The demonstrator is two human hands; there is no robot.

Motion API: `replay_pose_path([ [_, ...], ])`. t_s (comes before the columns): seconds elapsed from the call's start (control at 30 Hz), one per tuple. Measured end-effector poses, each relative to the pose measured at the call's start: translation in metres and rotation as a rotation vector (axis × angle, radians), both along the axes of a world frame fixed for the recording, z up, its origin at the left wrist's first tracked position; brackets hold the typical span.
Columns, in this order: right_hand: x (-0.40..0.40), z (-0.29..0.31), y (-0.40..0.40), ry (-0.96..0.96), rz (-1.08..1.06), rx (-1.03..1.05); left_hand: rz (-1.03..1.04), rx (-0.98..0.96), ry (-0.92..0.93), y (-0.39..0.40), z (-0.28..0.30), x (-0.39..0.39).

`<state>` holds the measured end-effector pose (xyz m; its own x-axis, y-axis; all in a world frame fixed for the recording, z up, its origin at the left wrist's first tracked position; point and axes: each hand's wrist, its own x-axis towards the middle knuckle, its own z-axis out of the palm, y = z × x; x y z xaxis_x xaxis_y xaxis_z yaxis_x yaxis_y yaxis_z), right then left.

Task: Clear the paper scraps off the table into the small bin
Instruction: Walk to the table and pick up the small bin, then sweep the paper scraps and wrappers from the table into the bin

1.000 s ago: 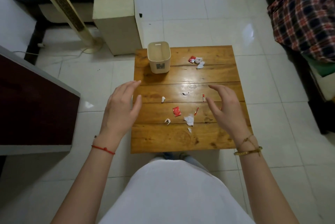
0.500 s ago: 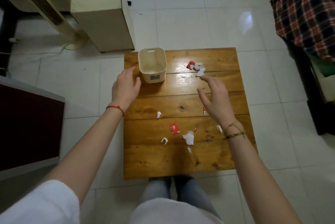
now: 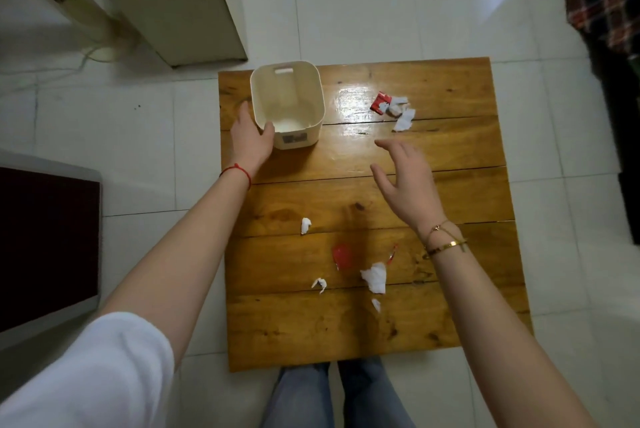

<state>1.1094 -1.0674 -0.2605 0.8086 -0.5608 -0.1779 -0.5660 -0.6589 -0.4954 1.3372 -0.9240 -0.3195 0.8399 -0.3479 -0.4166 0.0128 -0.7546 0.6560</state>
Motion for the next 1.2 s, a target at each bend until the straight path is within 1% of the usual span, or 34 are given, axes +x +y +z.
replay_pose_path([
  [0.13,-0.001,-0.014,0.004,-0.006,-0.017,0.032,0.034,-0.075,0.067,-0.002,-0.015,0.006],
  [0.23,-0.004,-0.019,0.006,-0.009,-0.024,0.035,0.049,-0.127,0.078,-0.005,-0.017,0.008],
  [0.37,-0.008,-0.02,0.009,-0.004,-0.035,0.047,0.164,-0.185,0.149,-0.008,-0.011,0.004],
  [0.57,-0.017,-0.011,0.017,-0.014,-0.041,0.054,0.175,-0.242,0.146,0.007,0.012,-0.026],
  [0.73,-0.04,-0.002,0.033,-0.026,-0.045,0.054,0.186,-0.24,0.111,0.033,0.039,-0.068],
  [0.9,-0.08,0.002,0.06,-0.043,-0.039,0.059,0.226,-0.209,0.122,0.071,0.06,-0.123],
  [1.2,-0.174,-0.003,0.096,-0.032,0.015,0.074,0.317,-0.163,0.107,0.145,0.074,-0.255],
])
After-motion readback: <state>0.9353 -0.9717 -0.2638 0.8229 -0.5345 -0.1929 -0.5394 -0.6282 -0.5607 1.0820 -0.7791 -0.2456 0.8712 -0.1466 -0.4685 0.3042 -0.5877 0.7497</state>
